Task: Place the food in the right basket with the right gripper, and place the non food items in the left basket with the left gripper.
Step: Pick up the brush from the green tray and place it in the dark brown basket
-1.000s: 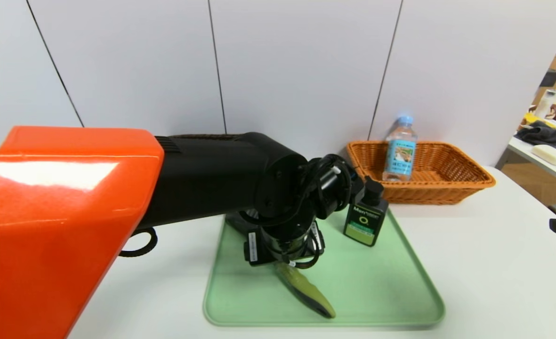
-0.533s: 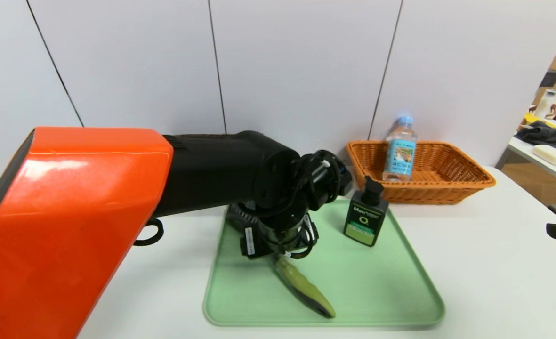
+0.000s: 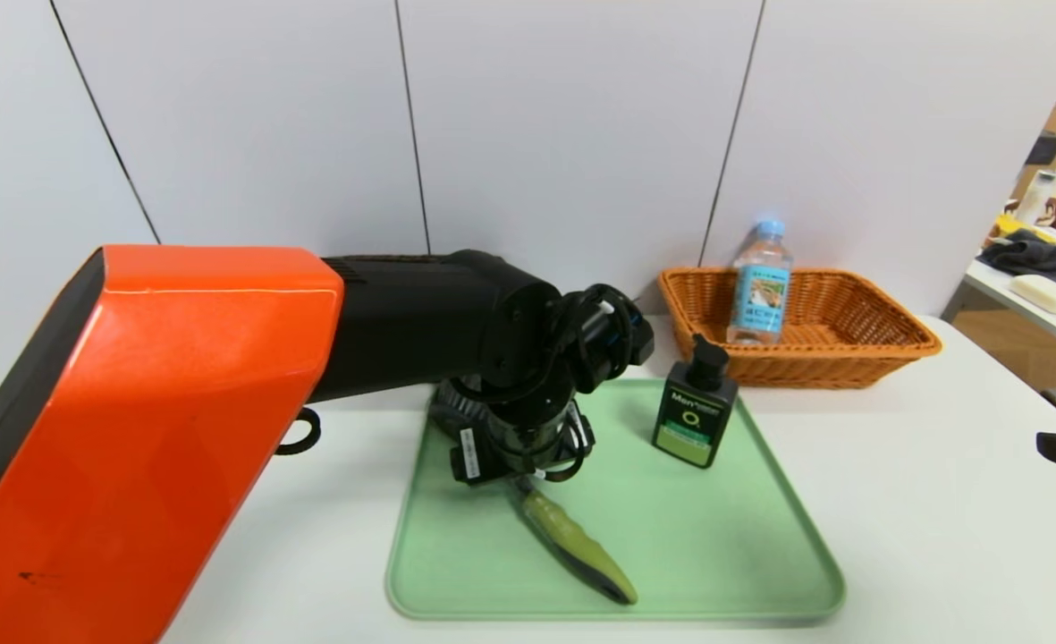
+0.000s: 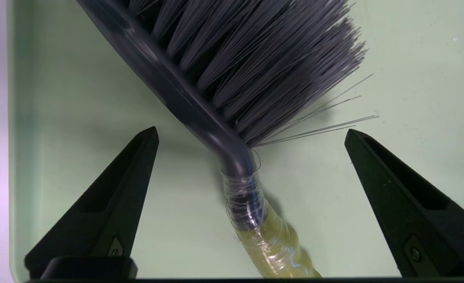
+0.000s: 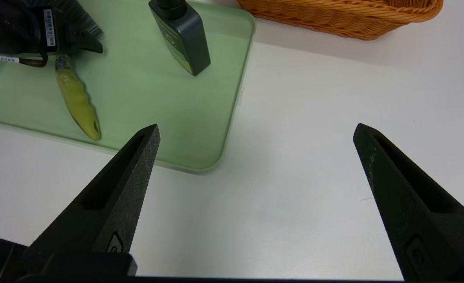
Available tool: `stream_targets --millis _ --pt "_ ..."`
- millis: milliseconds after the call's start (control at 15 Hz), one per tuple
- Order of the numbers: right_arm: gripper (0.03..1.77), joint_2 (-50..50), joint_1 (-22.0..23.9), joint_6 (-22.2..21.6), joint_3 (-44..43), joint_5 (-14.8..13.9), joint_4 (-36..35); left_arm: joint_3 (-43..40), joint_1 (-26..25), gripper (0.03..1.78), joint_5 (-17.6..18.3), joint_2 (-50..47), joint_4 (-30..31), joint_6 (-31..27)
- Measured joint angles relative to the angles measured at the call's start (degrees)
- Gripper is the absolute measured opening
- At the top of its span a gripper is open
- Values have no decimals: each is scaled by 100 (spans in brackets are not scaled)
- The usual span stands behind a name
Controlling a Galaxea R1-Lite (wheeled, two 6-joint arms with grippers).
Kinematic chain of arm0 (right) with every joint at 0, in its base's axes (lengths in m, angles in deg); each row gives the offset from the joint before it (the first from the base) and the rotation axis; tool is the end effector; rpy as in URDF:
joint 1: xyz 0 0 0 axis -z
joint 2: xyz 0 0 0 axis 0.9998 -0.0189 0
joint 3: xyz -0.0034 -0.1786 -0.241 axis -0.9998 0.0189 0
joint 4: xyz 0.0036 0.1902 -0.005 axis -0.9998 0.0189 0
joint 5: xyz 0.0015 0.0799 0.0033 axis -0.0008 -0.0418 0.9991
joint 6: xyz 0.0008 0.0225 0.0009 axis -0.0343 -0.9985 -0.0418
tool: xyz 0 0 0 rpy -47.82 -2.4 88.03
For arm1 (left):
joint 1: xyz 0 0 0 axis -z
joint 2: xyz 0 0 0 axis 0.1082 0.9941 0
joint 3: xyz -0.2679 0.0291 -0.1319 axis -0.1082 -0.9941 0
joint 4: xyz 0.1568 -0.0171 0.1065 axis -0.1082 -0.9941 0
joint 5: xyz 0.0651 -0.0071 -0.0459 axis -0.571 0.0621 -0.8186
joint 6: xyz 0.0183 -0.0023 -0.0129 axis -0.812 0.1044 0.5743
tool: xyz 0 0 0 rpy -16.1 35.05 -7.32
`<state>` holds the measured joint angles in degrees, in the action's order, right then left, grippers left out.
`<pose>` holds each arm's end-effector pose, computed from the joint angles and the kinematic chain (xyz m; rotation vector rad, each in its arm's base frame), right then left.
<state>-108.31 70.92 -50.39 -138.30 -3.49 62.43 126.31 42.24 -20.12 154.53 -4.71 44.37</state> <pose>0.0797 0.0241 0.2847 -0.0590 0.5204 0.2207 0.2800 -0.3049 0.1604 -0.2744 1.0676 0.1058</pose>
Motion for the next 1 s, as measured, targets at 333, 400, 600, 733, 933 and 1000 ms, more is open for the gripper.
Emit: stream_targets --millis 333,400,600,733,933,1000 --pt "170 -11 0 1 9 2 0 66 -2 169 20 52 -6 1" --pt "170 -20 0 0 11 2 -1 80 -2 169 17 61 -6 1" --pt "170 -46 2 1 17 6 -41 99 -7 169 12 72 -4 4" --pt "170 -63 2 1 41 55 -74 146 -38 169 -35 76 55 37" --pt "170 -74 2 -2 85 72 -83 184 -95 169 -57 83 221 61" --pt "170 -74 0 0 98 74 -83 185 -134 169 -71 89 291 59"
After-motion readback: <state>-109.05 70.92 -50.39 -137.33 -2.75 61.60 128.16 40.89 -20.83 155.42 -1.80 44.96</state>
